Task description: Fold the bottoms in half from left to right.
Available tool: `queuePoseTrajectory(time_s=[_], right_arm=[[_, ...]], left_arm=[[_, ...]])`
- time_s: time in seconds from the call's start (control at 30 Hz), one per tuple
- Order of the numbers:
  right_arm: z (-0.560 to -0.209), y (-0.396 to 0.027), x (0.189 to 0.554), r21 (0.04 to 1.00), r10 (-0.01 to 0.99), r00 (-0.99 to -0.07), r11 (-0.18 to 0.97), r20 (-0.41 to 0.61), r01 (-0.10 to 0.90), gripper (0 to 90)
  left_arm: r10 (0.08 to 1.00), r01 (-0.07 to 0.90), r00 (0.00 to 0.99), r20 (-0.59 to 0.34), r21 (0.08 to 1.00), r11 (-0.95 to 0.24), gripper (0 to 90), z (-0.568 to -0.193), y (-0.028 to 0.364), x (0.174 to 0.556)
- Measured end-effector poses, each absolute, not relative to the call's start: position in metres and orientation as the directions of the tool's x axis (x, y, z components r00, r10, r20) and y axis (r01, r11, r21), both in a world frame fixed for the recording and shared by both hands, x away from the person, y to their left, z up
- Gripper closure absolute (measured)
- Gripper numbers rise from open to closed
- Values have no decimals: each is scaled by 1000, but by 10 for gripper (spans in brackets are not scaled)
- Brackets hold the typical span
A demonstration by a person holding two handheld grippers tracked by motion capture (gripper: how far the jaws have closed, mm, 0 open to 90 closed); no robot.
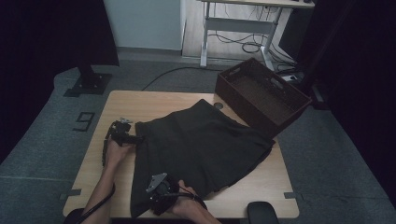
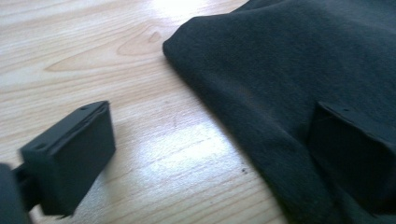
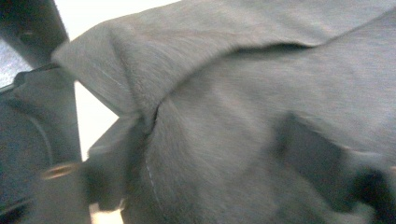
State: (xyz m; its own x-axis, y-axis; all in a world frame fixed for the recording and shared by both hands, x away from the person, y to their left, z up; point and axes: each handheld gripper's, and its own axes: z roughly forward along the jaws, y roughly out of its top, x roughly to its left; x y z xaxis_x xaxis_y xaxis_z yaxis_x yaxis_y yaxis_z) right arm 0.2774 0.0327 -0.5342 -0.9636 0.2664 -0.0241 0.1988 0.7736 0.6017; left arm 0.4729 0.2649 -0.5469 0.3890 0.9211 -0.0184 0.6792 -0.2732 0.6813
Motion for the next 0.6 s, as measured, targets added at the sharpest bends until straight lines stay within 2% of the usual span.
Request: queuePoseTrajectory(time_s=[0.07, 0.1, 0.2, 0.3, 0.53, 0.6], right_arm=[[-533, 27, 282, 615, 270, -963, 764, -28, 196, 417], [-533, 26, 283, 618, 271, -962, 761, -27, 197, 442], [-532, 24, 286, 620, 278, -960, 759, -34, 199, 531], [-532, 21, 290, 627, 291, -956, 752, -43, 201, 672], [-534, 13, 299, 660, 303, -952, 708, 39, 252, 727], [-535, 11, 301, 667, 306, -950, 695, 64, 269, 726]], left_arm=[[909, 658, 417, -21, 696, -286, 149, -546, 263, 470], [907, 654, 422, -22, 699, -288, 187, -546, 261, 469], [900, 643, 435, -24, 708, -292, 256, -546, 260, 468], [895, 639, 446, -29, 710, -296, 356, -544, 256, 465], [890, 656, 452, -55, 697, -290, 568, -541, 248, 464], [881, 661, 464, -91, 697, -277, 713, -541, 246, 464]])
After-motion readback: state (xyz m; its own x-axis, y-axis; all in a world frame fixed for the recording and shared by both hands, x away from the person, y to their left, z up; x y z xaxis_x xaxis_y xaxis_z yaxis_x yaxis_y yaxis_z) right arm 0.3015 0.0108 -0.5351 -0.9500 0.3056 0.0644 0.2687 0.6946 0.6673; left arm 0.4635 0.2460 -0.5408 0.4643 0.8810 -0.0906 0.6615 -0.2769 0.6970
